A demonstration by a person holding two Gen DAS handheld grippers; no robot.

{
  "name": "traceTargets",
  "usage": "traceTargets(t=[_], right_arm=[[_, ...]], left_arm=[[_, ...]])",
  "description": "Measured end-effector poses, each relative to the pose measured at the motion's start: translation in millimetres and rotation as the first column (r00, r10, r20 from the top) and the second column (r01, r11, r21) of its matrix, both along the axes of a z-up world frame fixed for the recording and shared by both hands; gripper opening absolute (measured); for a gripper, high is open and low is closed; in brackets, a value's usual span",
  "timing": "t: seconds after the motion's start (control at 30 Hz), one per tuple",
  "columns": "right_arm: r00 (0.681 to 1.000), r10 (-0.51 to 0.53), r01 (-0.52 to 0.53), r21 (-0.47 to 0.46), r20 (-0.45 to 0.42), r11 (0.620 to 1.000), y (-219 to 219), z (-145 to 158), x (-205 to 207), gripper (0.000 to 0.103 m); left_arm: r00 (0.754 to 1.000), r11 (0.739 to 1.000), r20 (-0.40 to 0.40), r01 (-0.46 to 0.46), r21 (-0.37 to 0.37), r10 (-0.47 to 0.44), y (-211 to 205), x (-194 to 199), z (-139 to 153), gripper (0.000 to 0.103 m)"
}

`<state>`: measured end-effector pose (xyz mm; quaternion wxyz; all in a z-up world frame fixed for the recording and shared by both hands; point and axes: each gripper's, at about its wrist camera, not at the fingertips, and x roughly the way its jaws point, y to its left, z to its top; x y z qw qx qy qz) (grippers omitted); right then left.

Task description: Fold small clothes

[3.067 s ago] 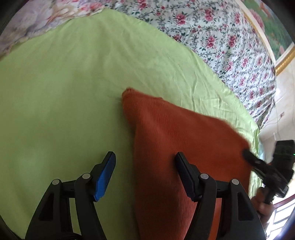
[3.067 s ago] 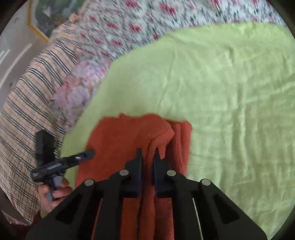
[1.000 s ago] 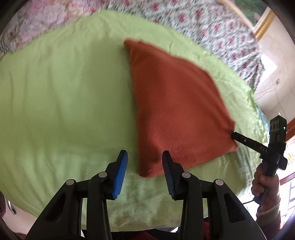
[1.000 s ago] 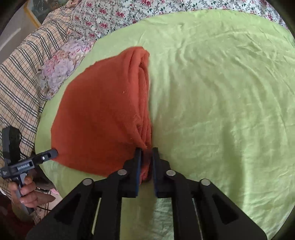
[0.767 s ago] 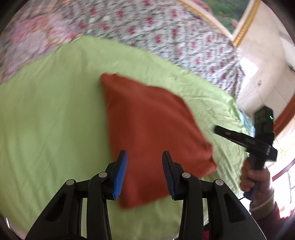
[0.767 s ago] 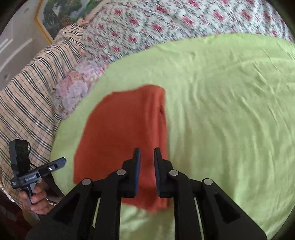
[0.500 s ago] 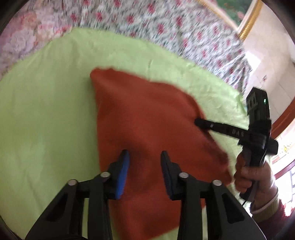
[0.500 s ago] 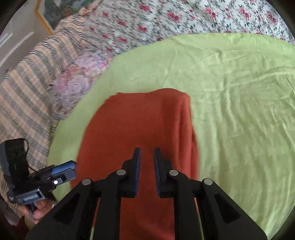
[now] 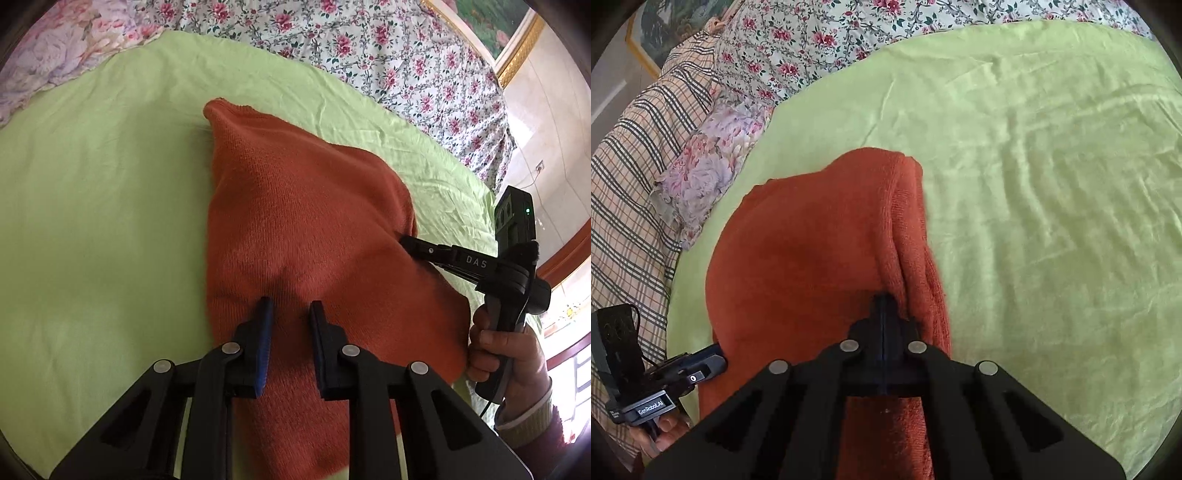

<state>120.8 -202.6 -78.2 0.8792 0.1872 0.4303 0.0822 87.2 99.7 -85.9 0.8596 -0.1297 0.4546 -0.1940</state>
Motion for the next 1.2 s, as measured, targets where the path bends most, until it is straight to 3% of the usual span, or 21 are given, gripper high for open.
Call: traceTargets(t=[0.07, 0.17, 0.3, 0.43, 0.63, 0.93, 1.0, 1.1, 1.2], right_arm=[[1.0, -0.001, 0.001, -0.009, 0.002, 1.0, 3.9, 5.9, -9.1, 0.0], [1.0, 0.018, -0.018, -0.022, 0.019, 1.0, 11.1, 16.6, -32.2, 0.003], [0.996, 0.079, -0.076, -0.072, 0.042, 0.994, 27.8, 23.0, -70.9, 0.003], [0.997, 0.083, -0.083, -0.154, -0.007, 0.985, 27.3, 4.7, -96.9, 0.003], [0.999, 0.053, -0.052, -0.139, 0.003, 0.989, 17.4, -8.7, -118.8, 0.002], [1.0, 0.026, -0.024, -0.142, 0.015, 0.99, 18.4, -6.6, -135.1, 0.002], [1.0, 0.019, -0.016, -0.145, 0.016, 0.989, 19.0, -5.7, -139.7, 0.002], [1.0, 0.005, -0.003, -0.152, 0.018, 0.988, 19.4, -3.2, -145.5, 0.002], [1.0, -0.019, 0.022, -0.182, 0.019, 0.983, 20.7, 1.7, -153.8, 0.003]], left_arm=[[1.0, 1.0, 0.023, 0.014, 0.007, -0.014, 0.9, -12.1, 7.1, 0.024], [0.996, 0.999, 0.077, 0.046, 0.007, -0.046, -1.6, -34.8, 18.0, 0.04], [0.993, 0.994, 0.082, 0.076, 0.072, -0.082, -6.3, -59.9, 14.0, 0.041], [0.995, 0.989, 0.045, 0.082, 0.126, -0.088, -4.6, -75.7, -8.3, 0.04], [0.995, 0.982, 0.066, 0.067, 0.174, -0.08, -7.6, -87.3, -9.8, 0.04], [0.997, 0.984, 0.061, 0.025, 0.176, -0.037, -4.0, -94.5, -10.7, 0.042], [0.999, 0.984, 0.051, 0.009, 0.177, -0.019, -1.6, -95.0, -11.7, 0.054], [1.0, 0.986, 0.008, -0.013, 0.165, 0.012, 2.3, -96.3, -19.4, 0.055], [0.999, 0.98, 0.04, -0.029, 0.199, 0.021, -0.6, -109.6, -12.1, 0.055]])
